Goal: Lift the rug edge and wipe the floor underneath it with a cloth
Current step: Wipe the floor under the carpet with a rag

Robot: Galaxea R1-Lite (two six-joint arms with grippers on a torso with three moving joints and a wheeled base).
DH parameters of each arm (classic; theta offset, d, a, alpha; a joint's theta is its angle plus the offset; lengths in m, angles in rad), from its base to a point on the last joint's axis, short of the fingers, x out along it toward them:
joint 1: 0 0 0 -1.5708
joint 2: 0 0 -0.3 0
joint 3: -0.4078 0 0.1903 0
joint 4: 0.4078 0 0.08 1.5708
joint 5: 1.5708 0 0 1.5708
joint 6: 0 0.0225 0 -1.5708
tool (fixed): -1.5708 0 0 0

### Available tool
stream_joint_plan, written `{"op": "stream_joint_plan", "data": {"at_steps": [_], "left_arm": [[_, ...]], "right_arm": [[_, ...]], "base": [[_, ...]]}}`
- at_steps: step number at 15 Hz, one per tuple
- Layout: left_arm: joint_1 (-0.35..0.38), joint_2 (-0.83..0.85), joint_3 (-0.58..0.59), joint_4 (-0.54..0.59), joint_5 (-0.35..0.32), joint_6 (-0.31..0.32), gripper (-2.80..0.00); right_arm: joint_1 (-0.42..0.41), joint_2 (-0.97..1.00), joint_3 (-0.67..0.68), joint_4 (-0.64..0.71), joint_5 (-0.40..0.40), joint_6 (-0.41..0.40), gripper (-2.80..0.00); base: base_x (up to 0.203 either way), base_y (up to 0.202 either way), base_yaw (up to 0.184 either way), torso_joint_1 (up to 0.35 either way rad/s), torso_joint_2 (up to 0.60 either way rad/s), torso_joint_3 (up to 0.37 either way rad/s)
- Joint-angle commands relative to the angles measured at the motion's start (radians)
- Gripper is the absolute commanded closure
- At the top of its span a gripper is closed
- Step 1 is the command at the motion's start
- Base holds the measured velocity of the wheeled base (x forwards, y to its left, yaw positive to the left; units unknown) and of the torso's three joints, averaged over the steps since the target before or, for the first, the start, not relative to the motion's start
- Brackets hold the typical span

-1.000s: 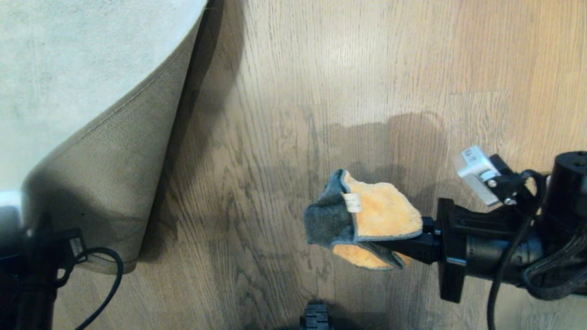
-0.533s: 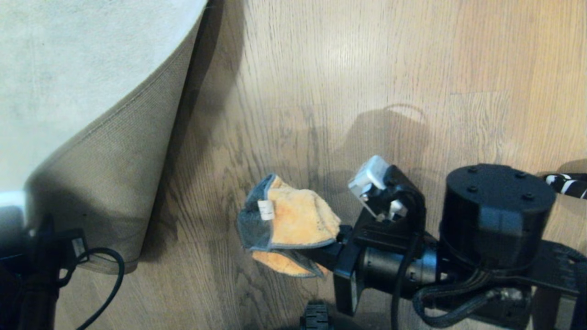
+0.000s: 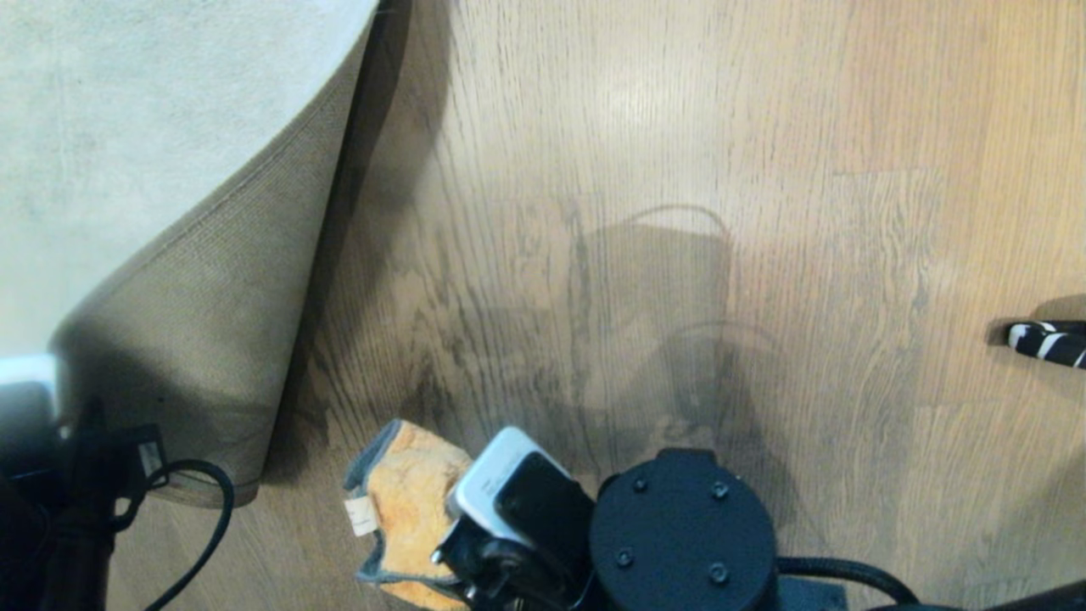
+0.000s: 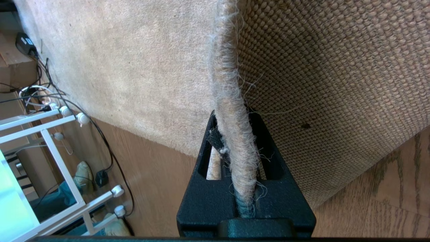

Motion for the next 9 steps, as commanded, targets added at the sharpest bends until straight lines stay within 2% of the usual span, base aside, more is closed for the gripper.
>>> {"op": "stream_joint_plan", "data": {"at_steps": [1, 4, 9], "left_arm": [[0.000, 0.002, 0.000, -0.010, 0.005, 0.001, 0.00], [0.000, 0.002, 0.000, -0.010, 0.005, 0.001, 0.00], [0.002, 0.000, 0.000, -0.010, 0.007, -0.016, 0.00]], "right_arm": [[0.034, 0.093, -0.038, -0.009, -0.034, -0.012, 0.00], [0.048, 0.200, -0.127, -0.015, -0.093, -0.013, 0.00], [0.050, 0.394, -0.315, -0.111, -0.120, -0.011, 0.00]], "base": [[0.000, 0.000, 0.000, 0.000, 0.00, 0.000], [0.000, 0.000, 0.000, 0.000, 0.00, 0.000], [0.000, 0.000, 0.000, 0.000, 0.00, 0.000]]}}
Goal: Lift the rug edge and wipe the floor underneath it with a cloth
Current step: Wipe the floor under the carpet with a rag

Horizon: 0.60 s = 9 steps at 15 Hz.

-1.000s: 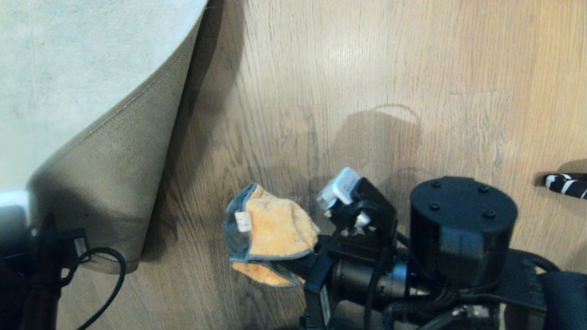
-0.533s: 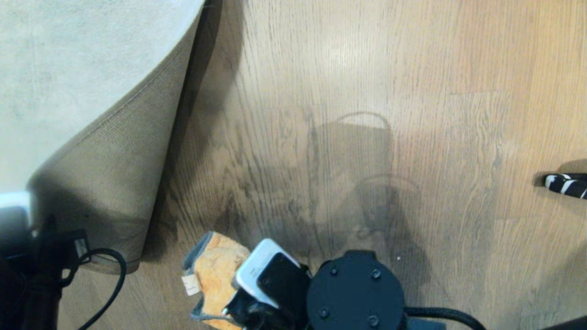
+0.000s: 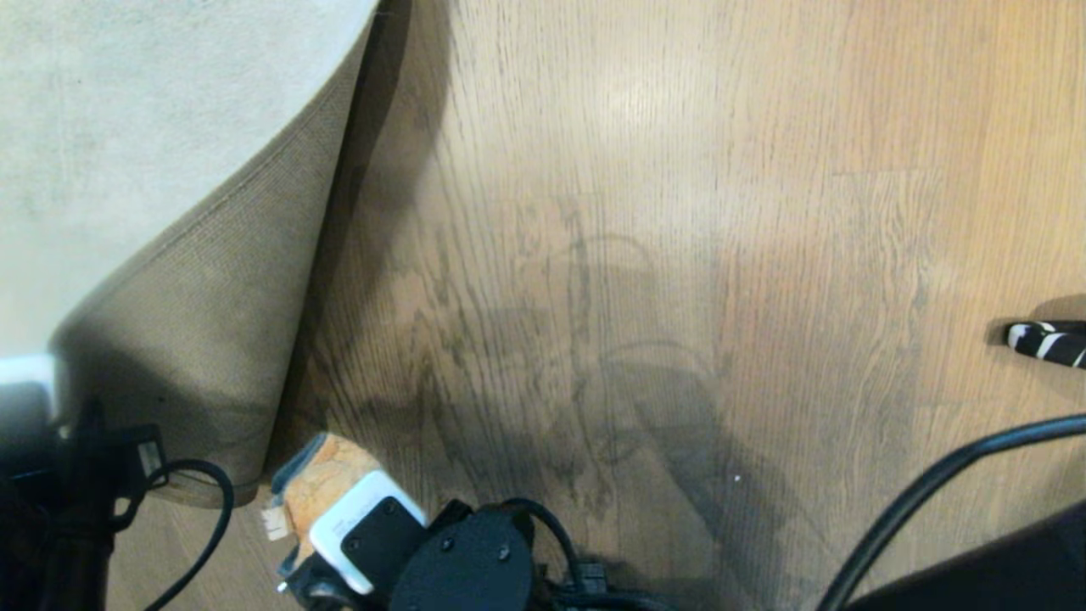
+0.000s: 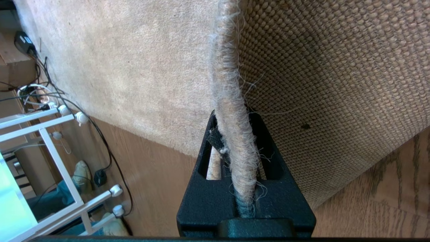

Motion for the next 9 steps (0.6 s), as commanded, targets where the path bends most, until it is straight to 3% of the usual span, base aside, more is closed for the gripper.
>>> {"op": "stream_joint_plan", "data": {"at_steps": [1, 9], "left_arm": [[0.001, 0.001, 0.000, -0.008, 0.005, -0.006, 0.00], [0.000, 0.003, 0.000, -0.007, 0.005, -0.007, 0.00]], "right_arm": [[0.001, 0.115, -0.080, -0.020, -0.009, 0.001, 0.00], [-0.011, 0.303, -0.229, -0.027, -0.012, 0.020, 0.00]], "base": [[0.000, 0.000, 0.000, 0.000, 0.00, 0.000], [0.000, 0.000, 0.000, 0.000, 0.00, 0.000]]}}
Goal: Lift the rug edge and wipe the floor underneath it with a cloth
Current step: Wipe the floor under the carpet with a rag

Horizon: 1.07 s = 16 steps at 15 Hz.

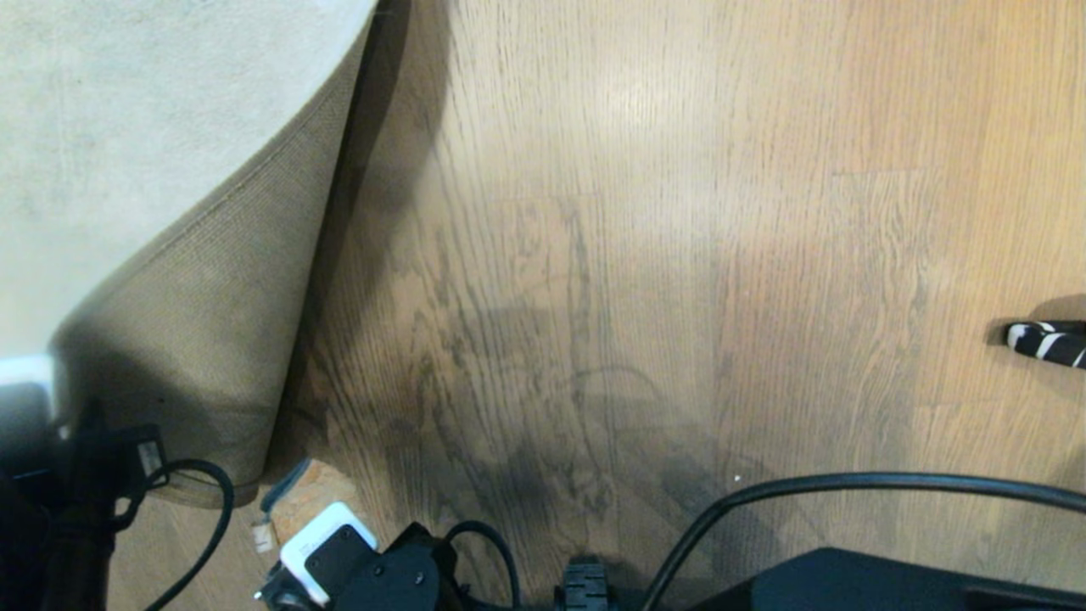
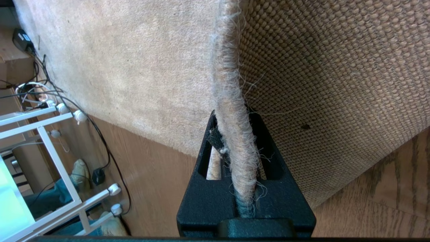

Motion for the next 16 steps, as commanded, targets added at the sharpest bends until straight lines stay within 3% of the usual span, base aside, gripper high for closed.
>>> {"op": "stream_joint_plan", "data": {"at_steps": [1, 10, 16], "left_arm": [[0.001, 0.001, 0.000, -0.009, 0.005, 0.001, 0.00], [0.001, 0.003, 0.000, -0.007, 0.007, 0.001, 0.00], [0.000, 0.014, 0.000, -0.007, 0.007, -0.001, 0.00]], "right_arm": [[-0.013, 0.083, -0.049, -0.013, -0.002, -0.001, 0.00], [-0.163, 0.226, -0.288, -0.032, -0.030, -0.018, 0.00], [-0.286, 0.226, -0.324, -0.059, -0.028, -0.067, 0.00]], "base": [[0.000, 0.000, 0.000, 0.000, 0.00, 0.000], [0.000, 0.000, 0.000, 0.000, 0.00, 0.000], [0.000, 0.000, 0.000, 0.000, 0.00, 0.000]]}}
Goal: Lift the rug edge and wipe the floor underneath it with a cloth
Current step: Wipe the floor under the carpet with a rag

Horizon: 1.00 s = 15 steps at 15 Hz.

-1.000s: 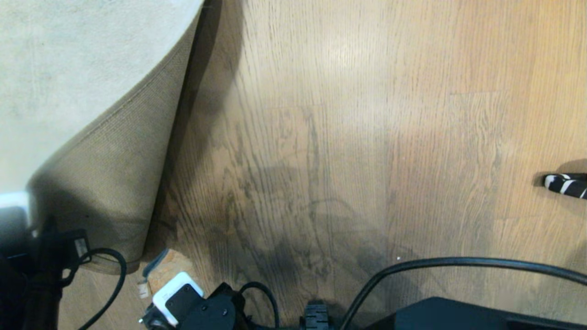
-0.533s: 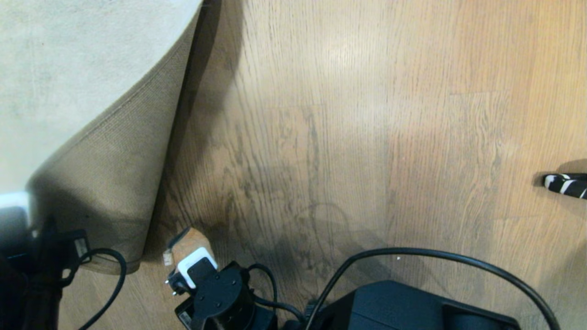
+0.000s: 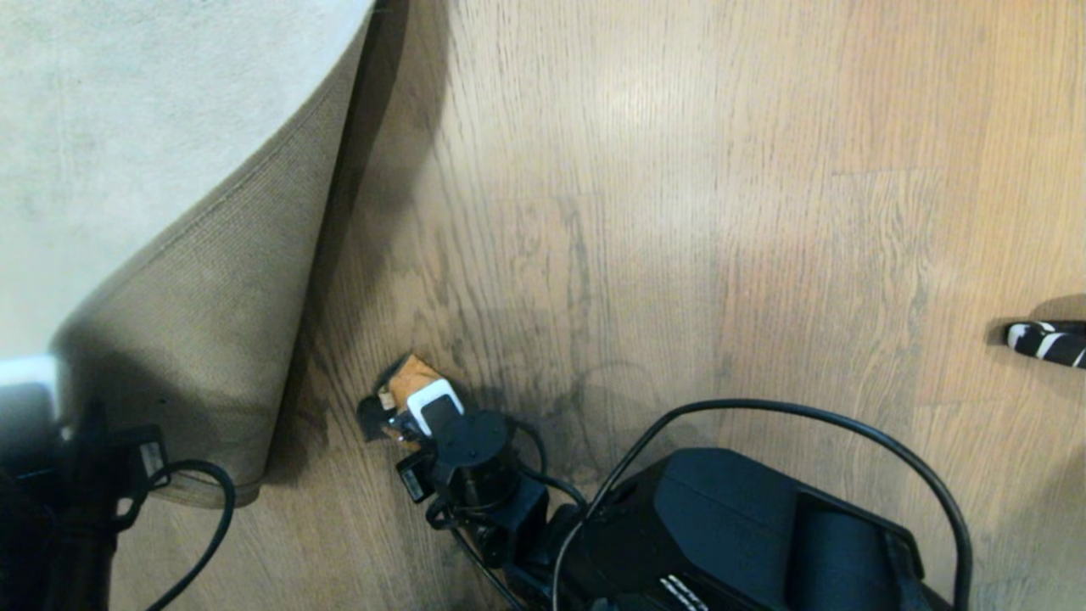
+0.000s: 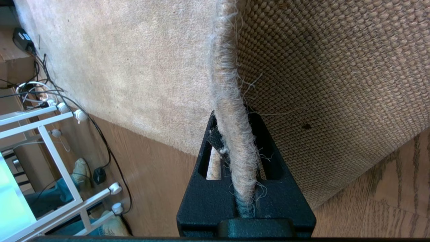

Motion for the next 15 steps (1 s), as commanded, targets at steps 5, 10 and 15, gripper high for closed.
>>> {"op": "stream_joint_plan", "data": {"at_steps": [5, 10, 15], "left_arm": [[-0.001, 0.009, 0.000, -0.007, 0.004, -0.013, 0.00], [-0.003, 0.017, 0.000, -0.007, 0.002, -0.013, 0.00], [-0.003, 0.026, 0.000, -0.007, 0.002, -0.014, 0.00]], "right_arm": [[-0.081, -0.049, 0.010, -0.058, 0.005, -0.082, 0.00], [-0.154, -0.121, 0.041, -0.046, 0.013, -0.099, 0.00], [-0.169, -0.154, 0.085, -0.043, 0.032, -0.107, 0.00]], "base": [[0.000, 0.000, 0.000, 0.000, 0.00, 0.000], [0.000, 0.000, 0.000, 0.000, 0.00, 0.000], [0.000, 0.000, 0.000, 0.000, 0.00, 0.000]]}}
